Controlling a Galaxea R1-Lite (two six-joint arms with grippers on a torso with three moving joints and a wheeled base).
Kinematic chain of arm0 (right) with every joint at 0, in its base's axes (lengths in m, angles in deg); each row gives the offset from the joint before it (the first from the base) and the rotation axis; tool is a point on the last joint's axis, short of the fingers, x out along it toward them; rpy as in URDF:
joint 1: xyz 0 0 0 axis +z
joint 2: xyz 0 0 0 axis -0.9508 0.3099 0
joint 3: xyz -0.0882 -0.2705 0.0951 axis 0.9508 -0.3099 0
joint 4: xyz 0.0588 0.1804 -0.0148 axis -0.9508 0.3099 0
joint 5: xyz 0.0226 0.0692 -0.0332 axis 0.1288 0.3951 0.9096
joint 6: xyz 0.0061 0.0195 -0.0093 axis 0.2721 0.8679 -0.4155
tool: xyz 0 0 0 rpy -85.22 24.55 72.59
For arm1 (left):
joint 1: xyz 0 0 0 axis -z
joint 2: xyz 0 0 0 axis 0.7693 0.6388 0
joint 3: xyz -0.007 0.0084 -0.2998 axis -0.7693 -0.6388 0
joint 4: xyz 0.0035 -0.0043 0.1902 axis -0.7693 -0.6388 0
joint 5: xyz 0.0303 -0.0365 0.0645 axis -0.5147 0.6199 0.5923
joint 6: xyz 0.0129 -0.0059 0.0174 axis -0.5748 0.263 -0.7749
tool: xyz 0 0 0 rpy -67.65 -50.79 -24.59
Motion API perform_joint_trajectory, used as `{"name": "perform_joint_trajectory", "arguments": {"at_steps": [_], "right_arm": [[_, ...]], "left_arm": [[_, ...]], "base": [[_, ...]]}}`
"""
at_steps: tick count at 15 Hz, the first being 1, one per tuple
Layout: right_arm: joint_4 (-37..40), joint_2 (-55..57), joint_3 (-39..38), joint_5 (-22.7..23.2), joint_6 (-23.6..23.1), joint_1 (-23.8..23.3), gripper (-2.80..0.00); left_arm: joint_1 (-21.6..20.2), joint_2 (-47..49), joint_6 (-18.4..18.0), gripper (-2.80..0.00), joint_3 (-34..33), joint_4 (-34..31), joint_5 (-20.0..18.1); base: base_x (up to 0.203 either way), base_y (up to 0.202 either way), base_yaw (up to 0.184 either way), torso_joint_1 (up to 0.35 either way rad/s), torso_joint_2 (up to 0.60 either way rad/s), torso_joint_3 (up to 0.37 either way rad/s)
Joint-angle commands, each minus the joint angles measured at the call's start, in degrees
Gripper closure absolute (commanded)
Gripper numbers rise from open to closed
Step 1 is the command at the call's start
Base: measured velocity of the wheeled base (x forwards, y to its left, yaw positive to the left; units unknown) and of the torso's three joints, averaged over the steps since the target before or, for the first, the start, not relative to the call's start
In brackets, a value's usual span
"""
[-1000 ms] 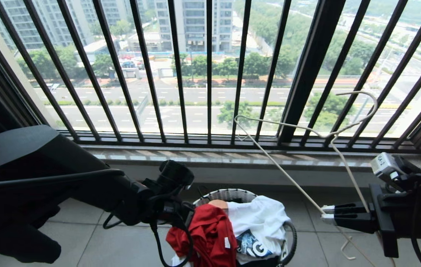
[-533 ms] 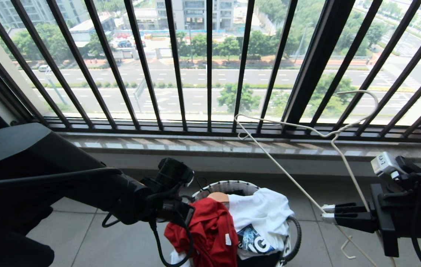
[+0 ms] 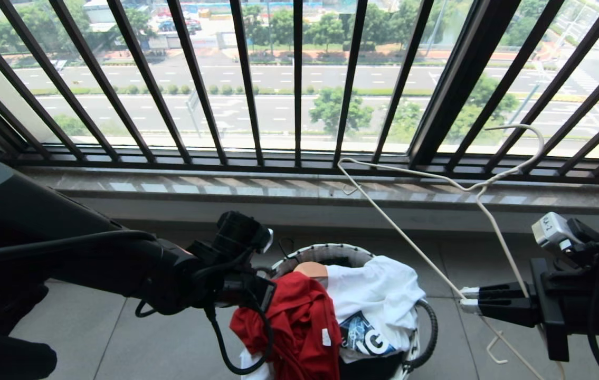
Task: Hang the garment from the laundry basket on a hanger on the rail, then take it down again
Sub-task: Pick up clothes from the basket
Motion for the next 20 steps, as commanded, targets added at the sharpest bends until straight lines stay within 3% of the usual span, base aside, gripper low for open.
{"name": "perform_joint_trajectory", "arguments": {"at_steps": [1,5,8,9,11,16,20], "right_arm": [[-0.04,-0.1,-0.01,0.27,-0.17,-0.11,0.0],[0.0,-0.1,-0.01,0.27,-0.35,-0.11,0.0],[0.05,-2.17,-0.91,0.14,-0.57,-0.11,0.0],[0.05,-3.63,-0.94,0.13,-0.69,-0.08,0.0],[0.26,-5.25,1.57,0.2,-0.62,2.03,0.0],[0.14,-4.82,3.54,0.4,3.11,2.92,0.0],[0.05,-2.56,4.3,0.36,2.85,2.95,0.0]], "left_arm": [[0.08,-2.81,0.07,0.0,-1.48,0.75,0.04],[1.81,-3.89,-0.01,0.0,-4.34,1.87,-0.14],[5.5,-7.47,0.5,0.0,-5.22,1.68,0.2],[6.98,-9.29,0.61,-2.8,-5.82,1.31,1.67],[7.77,-10.1,0.66,-2.8,-7.23,1.0,5.14],[7.96,-8.78,-0.17,-2.8,-11.56,1.31,5.26],[7.82,-2.55,-1.13,-2.8,-11.46,1.92,6.75]], "base": [[0.0,0.0,0.0,0.006,0.0,-0.206],[0.0,0.0,0.0,0.001,0.0,-0.052],[0.0,0.0,0.0,0.0,0.0,0.0],[0.0,0.0,0.0,0.0,0.0,0.0],[0.0,0.0,0.0,0.0,0.0,0.0],[0.0,0.0,0.0,0.0,0.0,0.0],[0.0,0.0,0.0,0.0,0.0,0.0]]}}
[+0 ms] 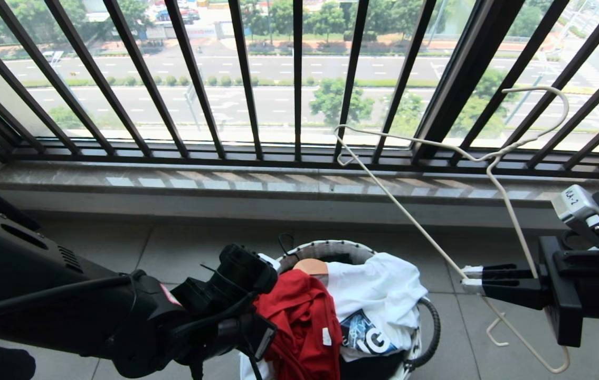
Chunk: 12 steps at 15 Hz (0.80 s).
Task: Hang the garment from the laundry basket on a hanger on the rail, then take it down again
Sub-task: Pick up clothes from the basket
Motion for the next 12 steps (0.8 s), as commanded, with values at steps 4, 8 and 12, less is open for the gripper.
{"name": "perform_joint_trajectory", "arguments": {"at_steps": [4,8,12], "right_arm": [[-0.03,0.9,0.42,0.27,-0.03,0.05,0.0],[-0.03,1.52,0.77,0.36,-0.03,0.05,0.0],[-0.03,1.52,1.13,0.36,0.06,0.05,0.0]], "left_arm": [[-0.28,9.63,-1.64,-2.8,0.24,7.87,8.48],[-0.84,9.46,-2.67,-2.8,0.25,13.01,10.88],[-0.95,6.0,-2.36,-2.8,0.26,12.98,10.28]], "base": [[0.0,0.0,0.0,0.0,0.0,0.0],[0.0,0.0,0.0,0.0,0.0,0.0],[0.0,0.0,0.0,0.0,0.0,0.0]]}}
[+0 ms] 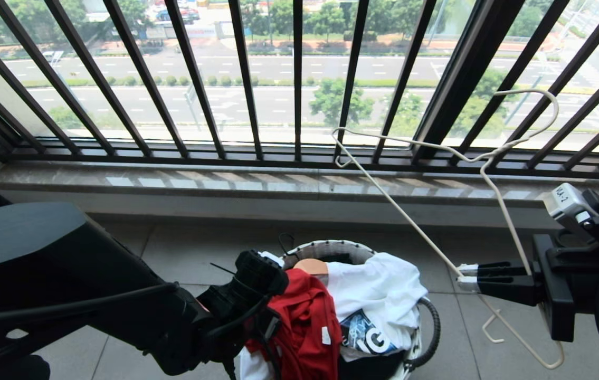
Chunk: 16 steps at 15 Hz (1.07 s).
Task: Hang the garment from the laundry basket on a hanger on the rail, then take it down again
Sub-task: Pick up clothes from the basket
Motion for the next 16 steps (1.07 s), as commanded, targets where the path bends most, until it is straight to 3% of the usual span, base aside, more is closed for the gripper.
{"name": "perform_joint_trajectory", "arguments": {"at_steps": [1,3,11,16], "right_arm": [[-0.03,0.13,0.35,0.29,-0.14,-0.07,0.0],[-0.03,0.22,0.92,0.29,0.3,-0.55,0.0],[-0.03,1.42,0.96,0.2,0.48,-0.77,0.0],[-0.03,1.45,0.96,0.2,0.39,-0.79,0.0]], "left_arm": [[-0.02,-3.8,0.54,-2.8,-0.06,0.16,-1.84],[-0.01,-5.41,2.24,-2.8,0.6,0.21,-3.71],[1.89,-6.85,2.99,-2.8,1.49,-0.36,-3.77],[1.18,2.76,1.37,-2.8,1.89,0.23,-3.53]], "base": [[0.0,0.0,0.0,0.0,0.0,0.0],[0.0,0.0,0.0,0.0,0.0,0.0],[0.0,0.0,0.0,0.0,0.0,0.0],[0.0,0.0,0.0,0.0,0.0,0.0]]}}
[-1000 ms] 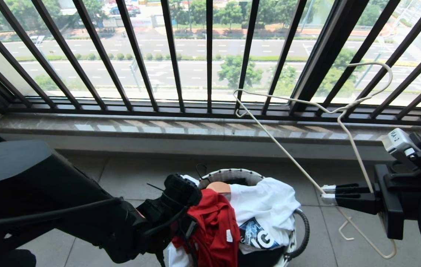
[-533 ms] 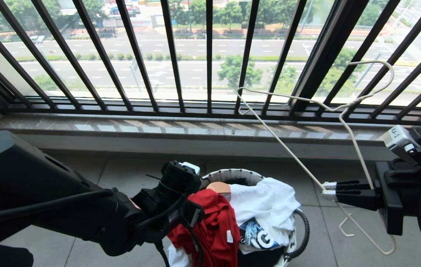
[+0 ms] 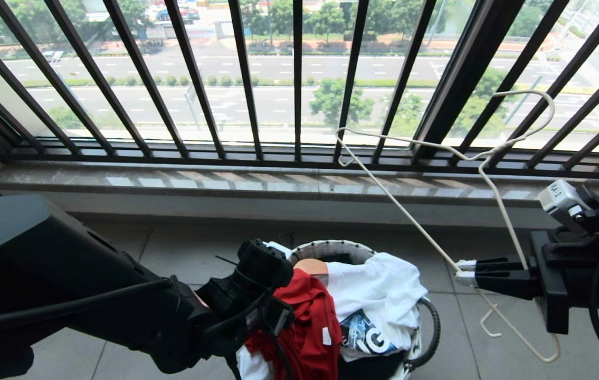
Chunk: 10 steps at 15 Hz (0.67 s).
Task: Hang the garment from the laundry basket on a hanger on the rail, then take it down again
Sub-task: Pick up clothes from the basket
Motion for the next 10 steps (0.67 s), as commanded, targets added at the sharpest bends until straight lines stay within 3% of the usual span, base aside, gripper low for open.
{"name": "perform_joint_trajectory", "arguments": {"at_steps": [1,7,10], "right_arm": [[-0.06,0.1,0.09,0.27,-0.11,-0.04,0.0],[-0.06,-0.17,0.53,0.27,0.07,-0.13,0.0],[-0.06,-0.17,0.53,0.35,0.07,-0.13,0.0]], "left_arm": [[-0.34,5.08,-0.24,-2.8,-0.19,0.23,0.14],[0.57,-1.14,-3.35,-2.8,-10.05,0.2,0.13],[0.5,-0.6,-3.47,-2.8,-10.54,0.3,0.13]], "base": [[0.0,0.0,0.0,0.0,0.0,0.0],[0.0,0.0,0.0,0.0,0.0,0.0],[0.0,0.0,0.0,0.0,0.0,0.0]]}}
